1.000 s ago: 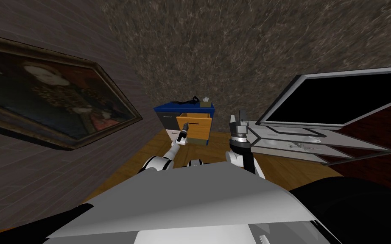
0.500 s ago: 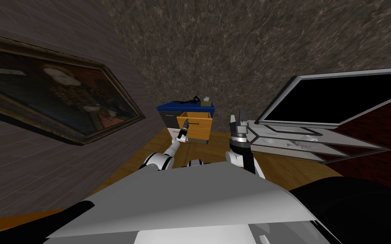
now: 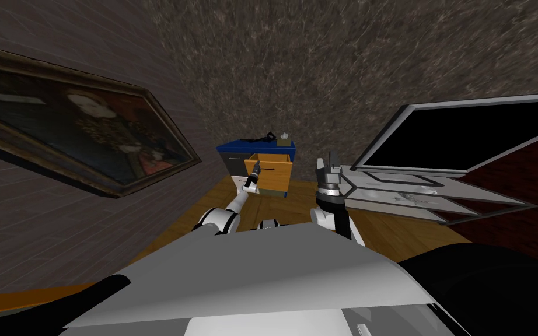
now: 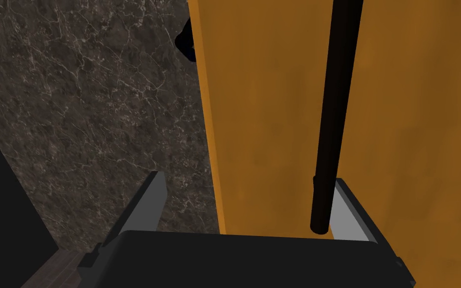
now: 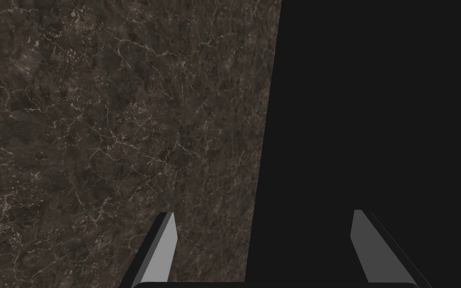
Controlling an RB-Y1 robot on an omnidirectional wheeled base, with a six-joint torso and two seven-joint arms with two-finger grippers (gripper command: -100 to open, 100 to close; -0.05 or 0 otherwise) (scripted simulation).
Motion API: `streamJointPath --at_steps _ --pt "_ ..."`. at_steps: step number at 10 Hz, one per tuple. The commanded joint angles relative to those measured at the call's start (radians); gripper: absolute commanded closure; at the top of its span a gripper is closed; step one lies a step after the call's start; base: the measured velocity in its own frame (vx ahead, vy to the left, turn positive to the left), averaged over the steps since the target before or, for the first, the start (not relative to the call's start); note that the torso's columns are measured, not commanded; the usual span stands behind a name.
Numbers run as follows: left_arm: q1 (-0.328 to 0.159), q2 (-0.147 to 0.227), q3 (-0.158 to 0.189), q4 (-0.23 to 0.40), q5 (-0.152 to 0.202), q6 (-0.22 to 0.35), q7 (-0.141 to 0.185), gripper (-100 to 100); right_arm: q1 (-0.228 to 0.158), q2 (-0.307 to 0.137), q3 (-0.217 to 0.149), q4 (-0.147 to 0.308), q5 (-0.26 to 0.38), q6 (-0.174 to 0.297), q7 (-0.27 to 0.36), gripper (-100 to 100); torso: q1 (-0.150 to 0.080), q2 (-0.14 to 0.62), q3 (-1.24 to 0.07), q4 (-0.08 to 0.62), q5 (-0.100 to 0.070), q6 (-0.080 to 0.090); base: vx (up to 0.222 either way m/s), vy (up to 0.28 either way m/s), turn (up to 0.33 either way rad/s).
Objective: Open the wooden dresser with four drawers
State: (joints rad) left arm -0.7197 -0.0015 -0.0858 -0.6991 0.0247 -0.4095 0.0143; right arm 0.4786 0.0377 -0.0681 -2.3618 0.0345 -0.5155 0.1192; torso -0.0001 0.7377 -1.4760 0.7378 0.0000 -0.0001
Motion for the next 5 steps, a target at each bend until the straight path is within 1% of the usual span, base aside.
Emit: streamJointPath --at_steps 1,5 --pt "0.0 0.0 0.0 0.0 0.0 0.0 0.0 0 0.0 0.0 0.0 0.0 0.0 0.0 0.0 0 0.0 -0.001 -0.001 0.0 0.0 0.0 0.0 0.0 0.0" --pt "0.0 0.0 0.0 0.0 0.0 0.0 0.0 0 0.0 0.0 0.0 0.0 0.0 0.0 0.0 0 0.0 0.0 0.0 0.0 0.0 0.0 0.0 0.0 0.0"
